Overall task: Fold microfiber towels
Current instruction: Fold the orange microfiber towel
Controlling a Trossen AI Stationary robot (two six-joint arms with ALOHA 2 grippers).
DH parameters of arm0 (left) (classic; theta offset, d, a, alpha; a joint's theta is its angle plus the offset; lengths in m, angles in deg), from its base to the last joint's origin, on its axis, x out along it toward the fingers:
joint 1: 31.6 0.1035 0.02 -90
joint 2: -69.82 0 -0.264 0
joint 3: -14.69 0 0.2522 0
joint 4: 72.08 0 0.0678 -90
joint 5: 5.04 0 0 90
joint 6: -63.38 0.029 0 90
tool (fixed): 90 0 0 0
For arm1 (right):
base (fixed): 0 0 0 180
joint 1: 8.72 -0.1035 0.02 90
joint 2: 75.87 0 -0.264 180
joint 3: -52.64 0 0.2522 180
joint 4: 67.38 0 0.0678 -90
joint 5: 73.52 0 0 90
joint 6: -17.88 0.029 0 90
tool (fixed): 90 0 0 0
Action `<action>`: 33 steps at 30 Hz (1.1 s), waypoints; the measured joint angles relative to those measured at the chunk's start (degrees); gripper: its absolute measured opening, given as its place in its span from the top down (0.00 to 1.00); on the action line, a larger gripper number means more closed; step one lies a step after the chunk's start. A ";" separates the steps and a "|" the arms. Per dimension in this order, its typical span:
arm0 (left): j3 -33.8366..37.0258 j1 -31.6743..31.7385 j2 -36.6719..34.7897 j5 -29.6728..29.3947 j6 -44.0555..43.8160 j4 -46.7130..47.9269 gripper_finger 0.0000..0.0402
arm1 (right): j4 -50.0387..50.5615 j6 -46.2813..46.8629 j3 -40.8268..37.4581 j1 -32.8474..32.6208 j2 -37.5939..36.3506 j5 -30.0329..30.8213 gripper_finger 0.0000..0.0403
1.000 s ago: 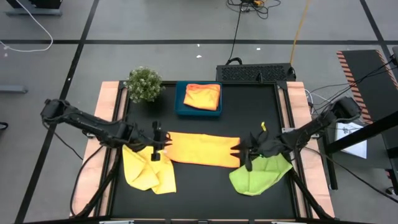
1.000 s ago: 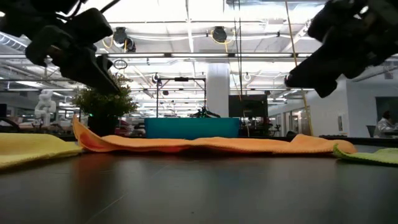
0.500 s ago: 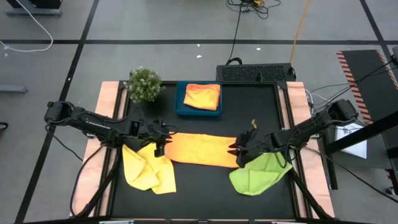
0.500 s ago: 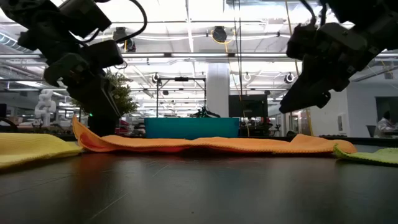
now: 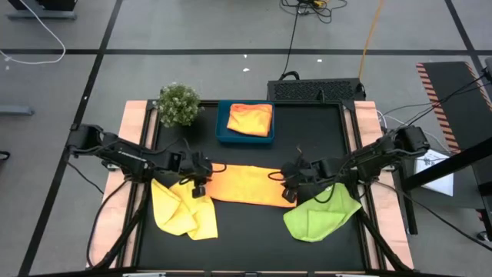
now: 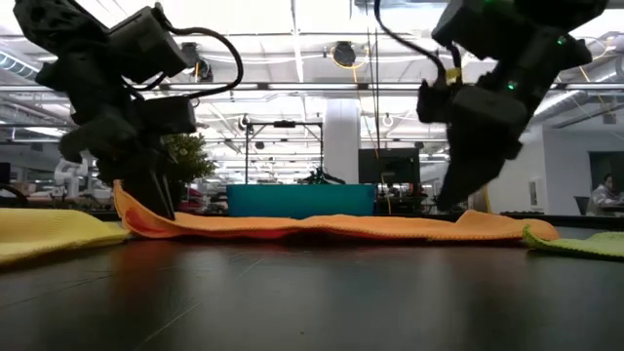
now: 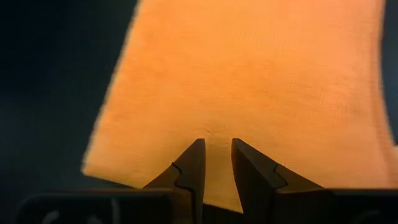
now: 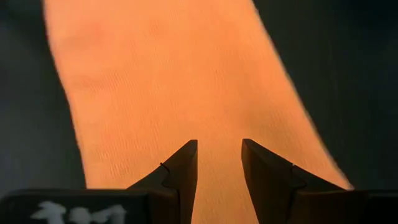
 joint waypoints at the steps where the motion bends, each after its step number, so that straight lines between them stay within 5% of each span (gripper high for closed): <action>1: 0.00 -0.37 -0.01 0.55 -0.16 -0.12 0.80 | 1.01 0.75 0.03 0.18 0.18 -0.28 0.71; 12: -0.01 -5.93 -1.28 8.67 -3.63 -1.56 0.80 | 12.07 6.05 0.02 1.74 0.37 2.11 0.71; 26: -0.07 -16.83 -5.56 8.15 -7.02 -6.03 0.80 | 15.25 -3.64 0.50 16.10 -0.51 12.03 0.71; 33: -0.07 -20.54 -5.58 4.15 -10.73 -2.17 0.80 | 14.69 -3.62 2.91 15.03 -5.90 10.32 0.71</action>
